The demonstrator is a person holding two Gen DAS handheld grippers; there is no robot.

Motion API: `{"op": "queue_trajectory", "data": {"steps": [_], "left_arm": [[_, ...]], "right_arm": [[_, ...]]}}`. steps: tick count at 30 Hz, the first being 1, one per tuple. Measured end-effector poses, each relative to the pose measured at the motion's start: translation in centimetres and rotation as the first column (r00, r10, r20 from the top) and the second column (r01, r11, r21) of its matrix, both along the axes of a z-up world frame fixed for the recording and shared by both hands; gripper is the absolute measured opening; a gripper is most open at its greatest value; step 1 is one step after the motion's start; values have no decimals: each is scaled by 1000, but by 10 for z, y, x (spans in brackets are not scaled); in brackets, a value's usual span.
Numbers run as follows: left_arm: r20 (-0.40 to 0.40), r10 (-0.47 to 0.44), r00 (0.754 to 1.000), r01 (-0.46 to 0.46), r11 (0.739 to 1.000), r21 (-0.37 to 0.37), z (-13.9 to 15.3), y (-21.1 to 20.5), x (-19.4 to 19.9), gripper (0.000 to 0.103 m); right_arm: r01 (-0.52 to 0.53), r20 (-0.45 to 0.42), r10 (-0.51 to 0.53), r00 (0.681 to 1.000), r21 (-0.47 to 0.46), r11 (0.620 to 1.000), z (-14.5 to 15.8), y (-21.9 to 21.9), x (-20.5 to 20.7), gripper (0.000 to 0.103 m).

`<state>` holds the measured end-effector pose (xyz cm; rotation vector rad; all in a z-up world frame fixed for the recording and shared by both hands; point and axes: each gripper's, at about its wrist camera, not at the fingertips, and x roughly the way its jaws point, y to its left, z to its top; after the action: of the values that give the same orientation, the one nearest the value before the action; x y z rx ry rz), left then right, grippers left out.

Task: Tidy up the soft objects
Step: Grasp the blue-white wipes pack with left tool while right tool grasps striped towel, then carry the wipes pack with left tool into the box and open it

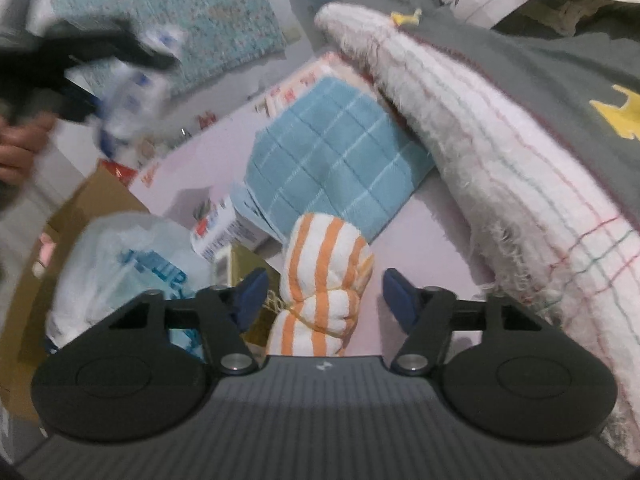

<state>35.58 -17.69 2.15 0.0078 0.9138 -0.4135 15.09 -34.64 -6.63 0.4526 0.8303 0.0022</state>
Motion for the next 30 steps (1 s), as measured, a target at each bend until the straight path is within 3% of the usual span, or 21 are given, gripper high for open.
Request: {"op": "queue_trajectory", "data": {"steps": [12,20,30], "left_arm": [[59,26,998,-21,997,-78,64,85,-90,77],[64,124,990,-114,984,-137,74,162,-150,77],[41,233,972,-224,961,-161,63,247,-198,77]], "right_arm": [[-68,-57,64,996,-72,995,-4,20,15,43],[-12,-18,11,1000,-72,997,14,10,-5,40],[72,114,-56,992,-140,987,69,6,-46,40]]}}
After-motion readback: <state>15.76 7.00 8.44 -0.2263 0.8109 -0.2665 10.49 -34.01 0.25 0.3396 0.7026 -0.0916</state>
